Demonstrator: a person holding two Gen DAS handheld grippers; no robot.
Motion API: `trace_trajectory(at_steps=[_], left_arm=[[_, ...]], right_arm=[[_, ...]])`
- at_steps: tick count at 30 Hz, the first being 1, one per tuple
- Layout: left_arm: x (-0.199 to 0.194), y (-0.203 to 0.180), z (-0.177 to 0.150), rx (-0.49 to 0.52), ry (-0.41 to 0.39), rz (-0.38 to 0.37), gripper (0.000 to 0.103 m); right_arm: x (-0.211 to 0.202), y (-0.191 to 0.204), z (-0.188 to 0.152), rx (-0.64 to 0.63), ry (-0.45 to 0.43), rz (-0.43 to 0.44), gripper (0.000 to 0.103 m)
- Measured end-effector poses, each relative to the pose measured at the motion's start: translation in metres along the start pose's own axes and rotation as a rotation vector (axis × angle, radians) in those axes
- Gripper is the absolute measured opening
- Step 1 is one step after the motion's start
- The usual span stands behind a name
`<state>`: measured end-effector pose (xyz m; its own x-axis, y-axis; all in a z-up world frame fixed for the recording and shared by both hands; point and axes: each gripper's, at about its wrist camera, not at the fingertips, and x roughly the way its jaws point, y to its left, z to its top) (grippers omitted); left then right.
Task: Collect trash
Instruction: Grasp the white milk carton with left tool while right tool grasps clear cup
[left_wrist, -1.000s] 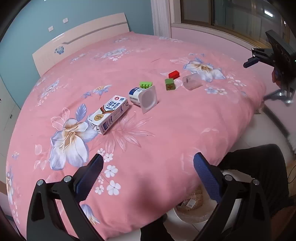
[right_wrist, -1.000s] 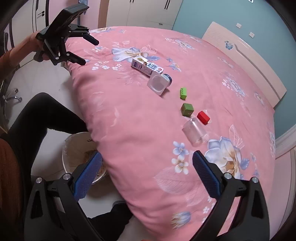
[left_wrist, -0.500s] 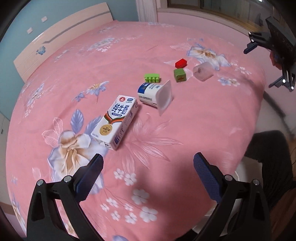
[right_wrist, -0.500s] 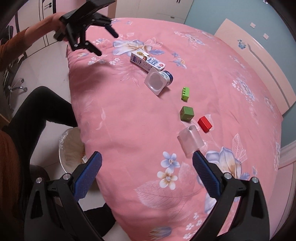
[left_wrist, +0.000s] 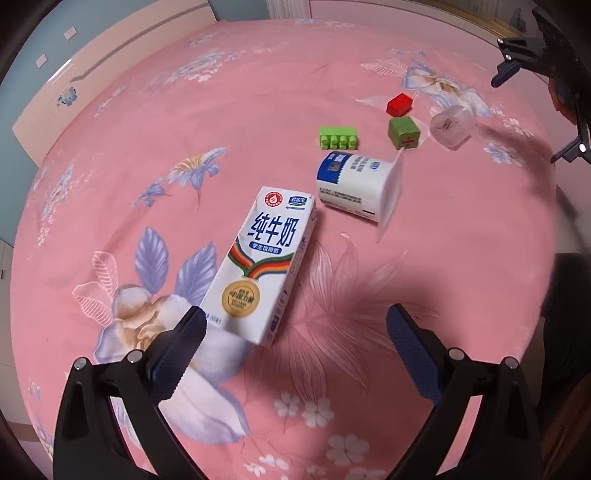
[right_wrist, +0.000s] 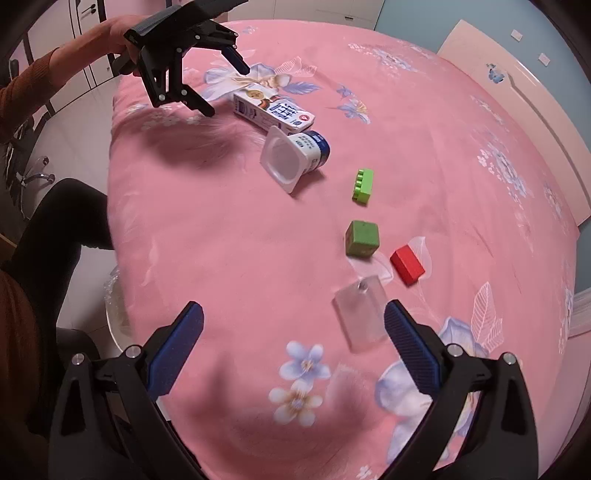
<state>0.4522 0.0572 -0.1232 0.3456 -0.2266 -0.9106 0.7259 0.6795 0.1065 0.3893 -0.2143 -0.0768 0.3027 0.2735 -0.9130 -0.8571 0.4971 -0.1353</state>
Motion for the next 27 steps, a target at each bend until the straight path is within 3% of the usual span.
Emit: trace_trajectory(at_steps=[15, 27], left_arm=[[0.039, 0.023, 0.023, 0.032, 0.024, -0.037, 0.099], [0.064, 0.030, 0.030, 0.029, 0.067, -0.080, 0.099]], right_arm=[[0.064, -0.057, 0.004, 0.009, 0.142, 0.044, 0.096], [0.090, -0.069, 0.001, -0.009, 0.158, 0.073, 0.092]])
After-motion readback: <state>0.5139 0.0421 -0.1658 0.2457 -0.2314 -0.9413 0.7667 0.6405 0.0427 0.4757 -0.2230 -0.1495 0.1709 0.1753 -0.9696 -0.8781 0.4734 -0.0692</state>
